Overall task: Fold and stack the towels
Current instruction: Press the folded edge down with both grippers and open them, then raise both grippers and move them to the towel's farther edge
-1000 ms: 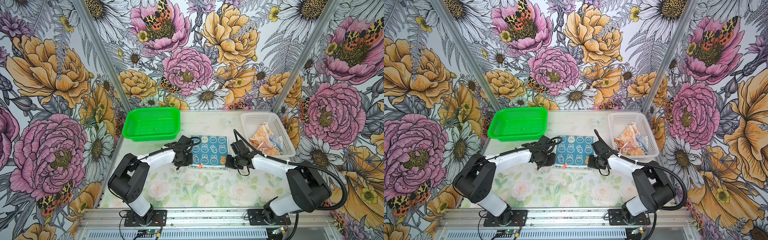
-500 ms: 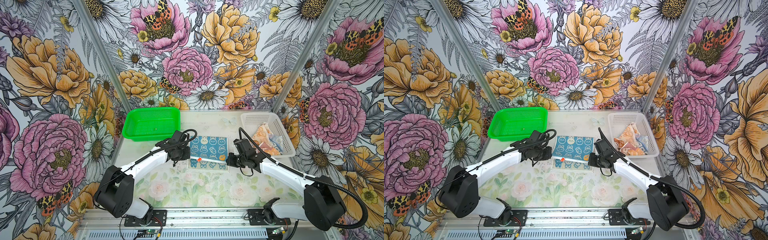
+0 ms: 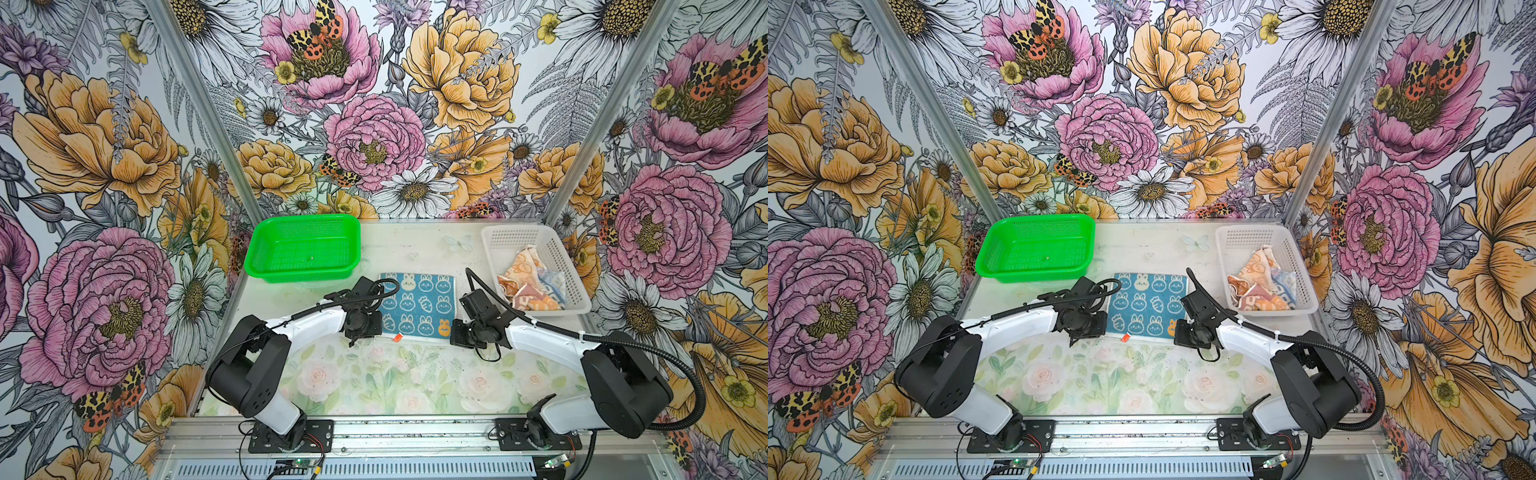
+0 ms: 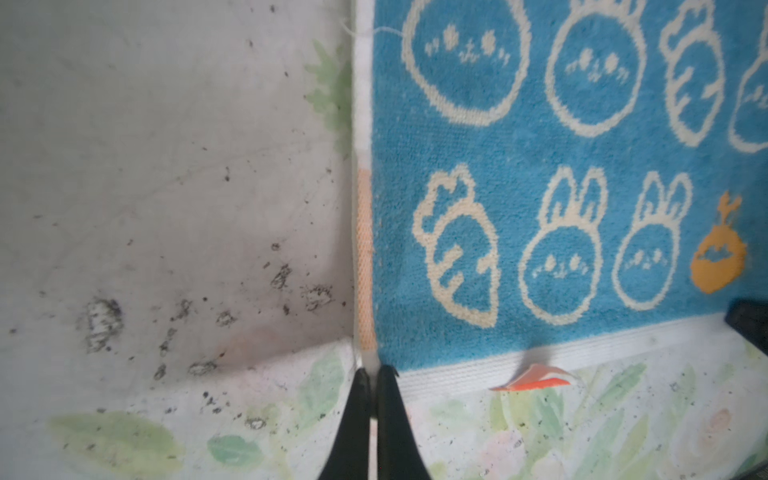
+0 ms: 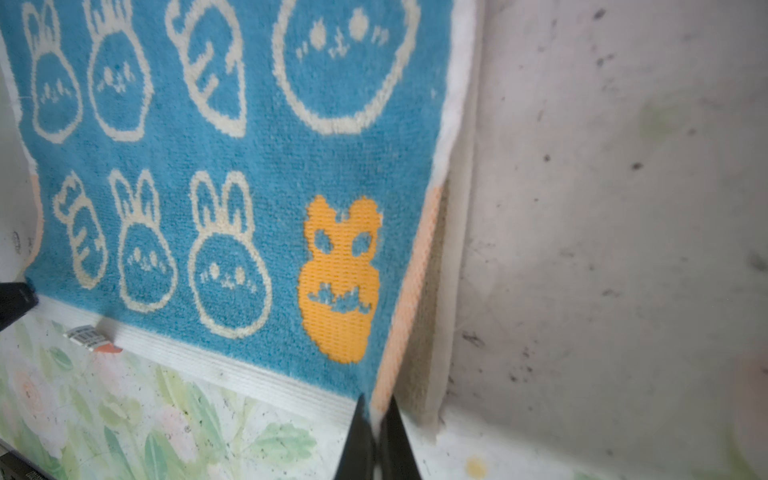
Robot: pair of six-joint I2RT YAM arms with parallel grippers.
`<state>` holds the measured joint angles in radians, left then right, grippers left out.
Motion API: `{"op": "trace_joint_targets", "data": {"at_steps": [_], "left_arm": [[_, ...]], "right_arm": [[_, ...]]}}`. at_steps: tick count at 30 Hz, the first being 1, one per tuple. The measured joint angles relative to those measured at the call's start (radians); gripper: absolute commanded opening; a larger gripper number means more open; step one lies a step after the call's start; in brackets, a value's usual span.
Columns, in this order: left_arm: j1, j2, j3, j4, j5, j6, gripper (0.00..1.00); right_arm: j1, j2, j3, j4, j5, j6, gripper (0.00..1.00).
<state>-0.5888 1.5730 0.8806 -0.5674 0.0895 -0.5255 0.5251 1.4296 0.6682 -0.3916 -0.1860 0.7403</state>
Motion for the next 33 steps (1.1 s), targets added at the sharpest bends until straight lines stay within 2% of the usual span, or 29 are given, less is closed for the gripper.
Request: {"op": "trace_joint_targets", "data": {"at_steps": [4, 8, 15, 19, 20, 22, 27, 33], "left_arm": [[-0.02, 0.026, 0.0, 0.013, 0.0, 0.0, 0.0], [-0.029, 0.049, 0.0, 0.018, 0.0, 0.0, 0.0], [-0.029, 0.048, 0.004, 0.011, -0.001, -0.009, 0.39], [-0.029, 0.031, 0.045, -0.025, -0.012, -0.007, 0.64], [-0.029, 0.019, 0.061, -0.035, -0.016, -0.006, 0.73], [-0.029, -0.011, 0.094, -0.047, -0.024, -0.005, 0.98], [-0.007, -0.073, 0.2, -0.068, -0.028, 0.005, 0.99], [0.102, -0.042, 0.341, -0.055, 0.056, -0.003, 0.99]], "right_arm": [[0.0, 0.0, -0.011, 0.002, 0.014, 0.002, 0.0], [0.0, 0.0, -0.012, 0.001, 0.022, 0.005, 0.15], [0.002, -0.018, -0.012, 0.003, 0.025, 0.014, 0.62], [0.002, -0.053, 0.0, -0.024, 0.031, 0.009, 0.84], [0.002, -0.058, 0.016, -0.043, 0.033, 0.007, 0.89], [0.002, -0.063, 0.057, -0.077, 0.038, 0.0, 0.99], [-0.005, -0.082, 0.202, -0.148, 0.062, -0.038, 0.99], [-0.093, -0.034, 0.35, -0.182, 0.053, -0.081, 0.99]]}}
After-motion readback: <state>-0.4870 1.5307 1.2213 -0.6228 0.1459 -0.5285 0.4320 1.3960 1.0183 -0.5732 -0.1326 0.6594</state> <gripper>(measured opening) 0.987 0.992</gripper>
